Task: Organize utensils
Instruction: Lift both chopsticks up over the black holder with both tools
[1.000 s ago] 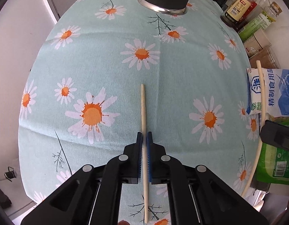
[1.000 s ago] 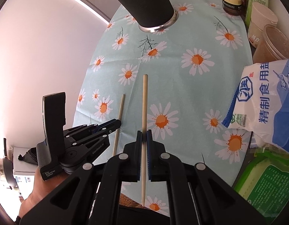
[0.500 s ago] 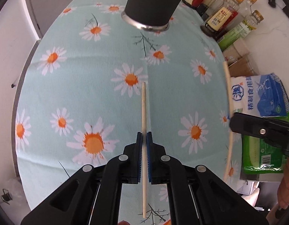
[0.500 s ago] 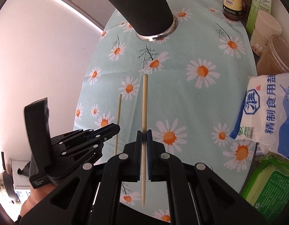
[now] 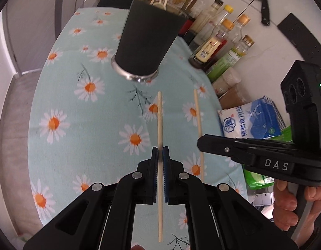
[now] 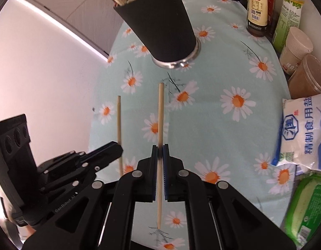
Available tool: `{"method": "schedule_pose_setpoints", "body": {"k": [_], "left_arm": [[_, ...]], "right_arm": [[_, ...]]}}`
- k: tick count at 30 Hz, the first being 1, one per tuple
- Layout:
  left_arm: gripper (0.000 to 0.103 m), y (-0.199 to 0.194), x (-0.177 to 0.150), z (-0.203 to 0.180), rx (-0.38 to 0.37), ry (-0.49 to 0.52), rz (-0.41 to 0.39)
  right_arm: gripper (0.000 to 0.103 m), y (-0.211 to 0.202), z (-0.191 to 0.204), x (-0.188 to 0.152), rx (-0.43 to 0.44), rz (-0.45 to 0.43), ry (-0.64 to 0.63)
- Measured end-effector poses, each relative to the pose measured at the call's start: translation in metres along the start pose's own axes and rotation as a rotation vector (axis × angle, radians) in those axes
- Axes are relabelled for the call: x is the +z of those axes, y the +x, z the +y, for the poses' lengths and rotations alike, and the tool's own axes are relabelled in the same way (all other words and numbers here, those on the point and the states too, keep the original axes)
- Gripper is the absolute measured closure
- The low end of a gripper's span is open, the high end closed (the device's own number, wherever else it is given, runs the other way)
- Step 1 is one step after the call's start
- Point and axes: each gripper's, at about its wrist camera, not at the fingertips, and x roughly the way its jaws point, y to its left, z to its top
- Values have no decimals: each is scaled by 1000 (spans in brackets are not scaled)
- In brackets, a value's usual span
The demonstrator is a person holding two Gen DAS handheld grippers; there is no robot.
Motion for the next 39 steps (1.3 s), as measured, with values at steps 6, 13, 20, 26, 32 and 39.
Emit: {"method": "schedule_pose_setpoints", "body": {"k": [6, 13, 20, 26, 32, 39], "left_arm": [[99, -9, 16, 4, -81, 9, -58], [99, -22, 44, 9, -112, 33, -125], [99, -35, 78, 6, -85, 87, -201], [99, -48, 112, 2, -80, 115, -303], [99, -61, 145, -5, -85, 148, -421], [99, -69, 183, -3, -113, 153, -548]], "right_arm": [[97, -8, 14, 2, 10, -74, 2], [97, -20, 32, 16, 14, -153, -31], [97, -39, 41, 45, -1, -267, -65], [97, -57, 45, 73, 3, -410, -126], [97, -70, 40, 109, 13, -504, -140], [97, -96, 45, 150, 39, -619, -165]]}}
